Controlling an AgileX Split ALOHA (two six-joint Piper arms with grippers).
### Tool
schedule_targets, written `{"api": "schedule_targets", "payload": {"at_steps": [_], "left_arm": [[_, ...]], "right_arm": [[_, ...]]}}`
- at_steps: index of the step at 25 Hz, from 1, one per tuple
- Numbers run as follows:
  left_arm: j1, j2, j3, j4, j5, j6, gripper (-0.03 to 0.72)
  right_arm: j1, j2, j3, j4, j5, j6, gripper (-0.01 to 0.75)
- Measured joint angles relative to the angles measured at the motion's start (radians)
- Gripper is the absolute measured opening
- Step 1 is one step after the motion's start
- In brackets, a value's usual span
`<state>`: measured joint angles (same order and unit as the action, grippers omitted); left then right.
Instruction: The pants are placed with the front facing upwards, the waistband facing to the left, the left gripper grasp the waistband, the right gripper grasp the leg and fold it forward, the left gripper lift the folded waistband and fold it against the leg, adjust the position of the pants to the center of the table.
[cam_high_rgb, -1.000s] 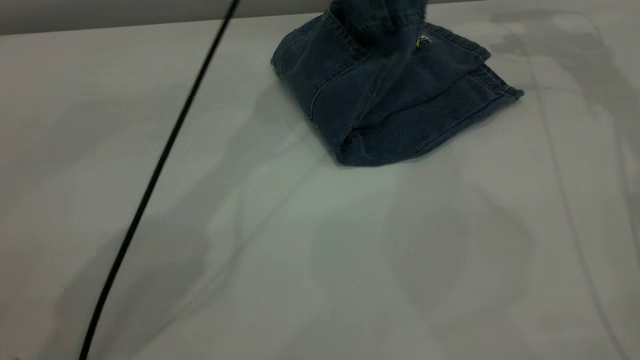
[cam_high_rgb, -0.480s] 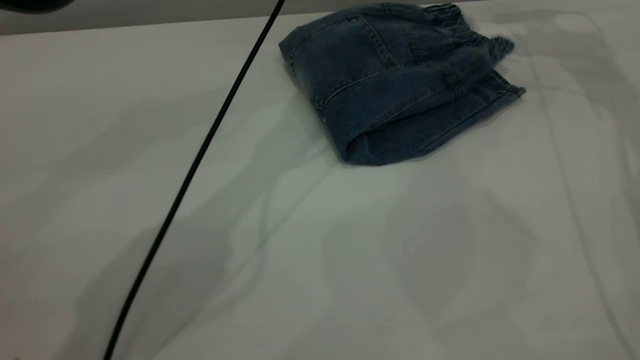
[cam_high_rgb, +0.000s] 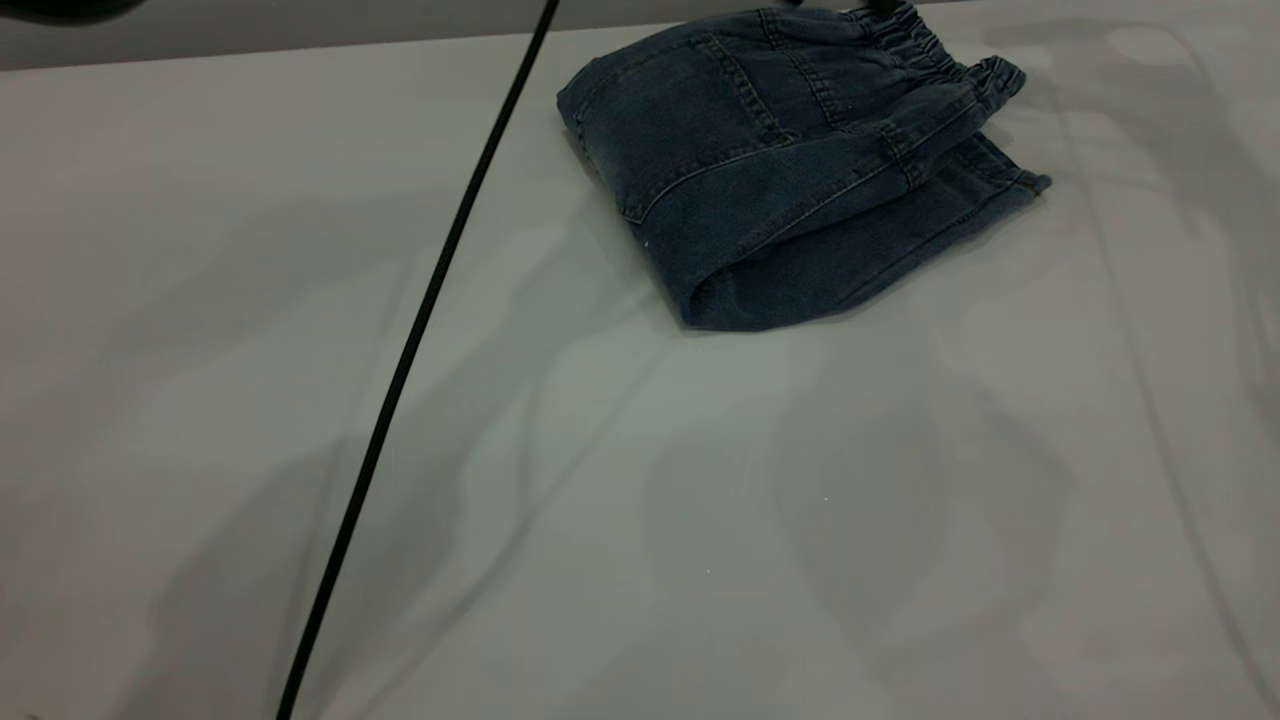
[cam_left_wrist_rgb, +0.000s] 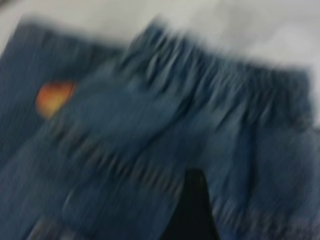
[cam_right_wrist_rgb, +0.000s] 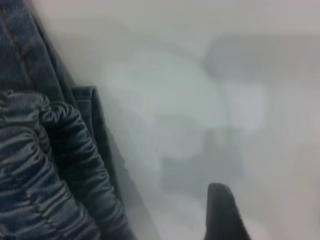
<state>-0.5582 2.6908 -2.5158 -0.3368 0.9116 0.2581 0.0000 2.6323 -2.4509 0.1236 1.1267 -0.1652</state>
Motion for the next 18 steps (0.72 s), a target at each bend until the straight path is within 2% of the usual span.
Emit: {"api": "schedule_targets", "payload": {"at_steps": [5,18], "left_arm": [[-0.001,0.028,0.0,0.126,0.083,-0.089,0.559],[-0.002,0.128,0.0,0.13,0.082,-0.066,0.559]], "right_arm": [[0.0,0.0,0.0,0.001,0.001,0.0,0.344],[0.0,0.0,0.0,0.004,0.02,-0.001,0.344]]}}
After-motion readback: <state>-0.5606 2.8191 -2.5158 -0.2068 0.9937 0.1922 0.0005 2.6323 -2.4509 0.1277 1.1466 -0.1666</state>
